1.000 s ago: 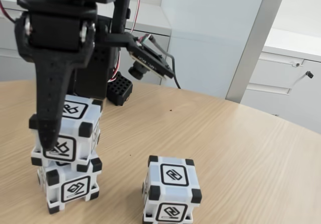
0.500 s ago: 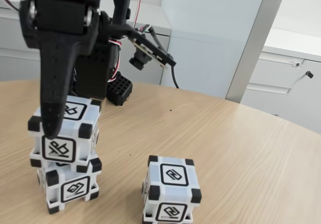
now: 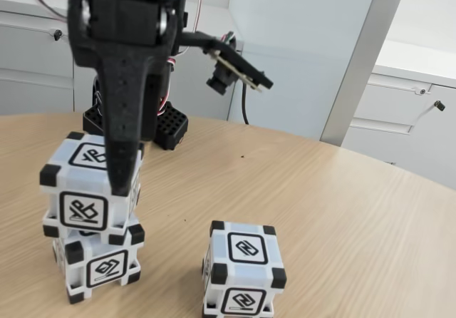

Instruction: Stack cubes from left to right.

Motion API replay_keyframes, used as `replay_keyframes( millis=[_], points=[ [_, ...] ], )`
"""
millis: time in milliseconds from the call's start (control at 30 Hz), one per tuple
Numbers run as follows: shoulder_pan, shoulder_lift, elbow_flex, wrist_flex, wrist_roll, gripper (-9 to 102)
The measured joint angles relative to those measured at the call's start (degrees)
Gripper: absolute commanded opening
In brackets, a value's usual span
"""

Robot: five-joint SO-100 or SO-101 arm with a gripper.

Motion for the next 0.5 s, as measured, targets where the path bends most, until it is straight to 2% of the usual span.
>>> replay_keyframes(
  millis=[500],
  points=[
    [-10.5,0.1,0.0,2.7,-3.6,37]
  ],
)
